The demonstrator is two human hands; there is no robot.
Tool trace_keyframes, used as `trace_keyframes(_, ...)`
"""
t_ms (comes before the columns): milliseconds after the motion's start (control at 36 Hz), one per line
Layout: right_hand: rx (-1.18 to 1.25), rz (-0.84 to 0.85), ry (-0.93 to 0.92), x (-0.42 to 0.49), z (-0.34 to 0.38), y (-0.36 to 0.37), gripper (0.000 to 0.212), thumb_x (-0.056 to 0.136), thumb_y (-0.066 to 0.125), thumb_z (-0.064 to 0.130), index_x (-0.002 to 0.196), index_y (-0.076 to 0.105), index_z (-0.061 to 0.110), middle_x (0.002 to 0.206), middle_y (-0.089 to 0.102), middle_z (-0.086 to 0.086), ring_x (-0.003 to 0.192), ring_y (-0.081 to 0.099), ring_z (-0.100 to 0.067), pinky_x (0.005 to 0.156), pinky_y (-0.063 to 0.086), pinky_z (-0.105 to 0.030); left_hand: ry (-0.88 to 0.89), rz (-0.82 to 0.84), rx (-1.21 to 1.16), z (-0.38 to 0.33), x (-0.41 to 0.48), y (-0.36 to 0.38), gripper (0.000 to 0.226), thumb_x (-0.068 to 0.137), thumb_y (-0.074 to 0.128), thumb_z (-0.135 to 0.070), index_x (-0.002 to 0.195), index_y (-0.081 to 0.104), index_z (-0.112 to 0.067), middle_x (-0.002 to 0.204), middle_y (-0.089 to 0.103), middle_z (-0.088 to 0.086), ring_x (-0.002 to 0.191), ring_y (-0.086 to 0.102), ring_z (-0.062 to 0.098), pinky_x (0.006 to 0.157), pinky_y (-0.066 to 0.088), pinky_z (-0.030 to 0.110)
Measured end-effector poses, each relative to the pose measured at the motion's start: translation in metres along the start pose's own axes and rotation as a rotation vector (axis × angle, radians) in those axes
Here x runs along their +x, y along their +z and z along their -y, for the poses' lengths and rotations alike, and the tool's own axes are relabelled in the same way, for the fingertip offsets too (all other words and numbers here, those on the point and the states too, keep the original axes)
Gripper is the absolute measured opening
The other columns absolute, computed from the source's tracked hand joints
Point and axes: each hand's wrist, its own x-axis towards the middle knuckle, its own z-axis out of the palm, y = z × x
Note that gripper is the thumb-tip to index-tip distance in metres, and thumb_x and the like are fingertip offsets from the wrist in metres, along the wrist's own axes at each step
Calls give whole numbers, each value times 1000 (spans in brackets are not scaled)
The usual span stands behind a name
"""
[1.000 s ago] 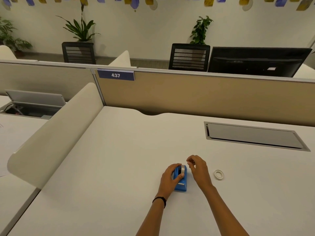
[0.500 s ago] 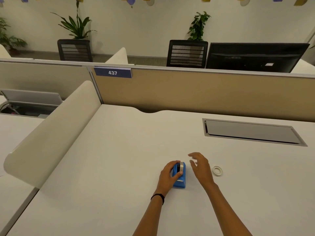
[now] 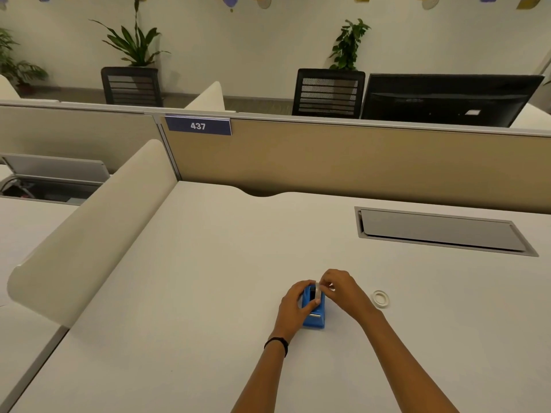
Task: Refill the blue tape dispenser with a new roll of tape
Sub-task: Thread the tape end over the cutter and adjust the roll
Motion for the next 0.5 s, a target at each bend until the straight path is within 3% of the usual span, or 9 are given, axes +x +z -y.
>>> trace_keyframes(194,-45,40,-24,3,4,-2,12,86,60,14,86,66,3,95,63,-14,80,60,-23,77,53,-33,0,8,10,1,1,0,43,85,65,-30,126,50,-23,129,56,-4,114,52,7,99,41,19)
trace_keyframes(278,-118,87,-35,5,8,-3,14,87,58,15,88,65,3,97,62,-13,83,60,-23,77,51,-31,0,6,7,1,1,0,44,86,64,-29,126,50,-21,129,56,-3,115,52,10,102,42,25)
trace_keyframes(500,-277,248,5,17,19,-9,17,87,57,12,92,65,-2,103,59,-16,85,60,-27,79,50,-36,5,3,12,0,1,0,43,85,65,-29,126,52,-21,127,58,-3,113,53,10,101,42,25)
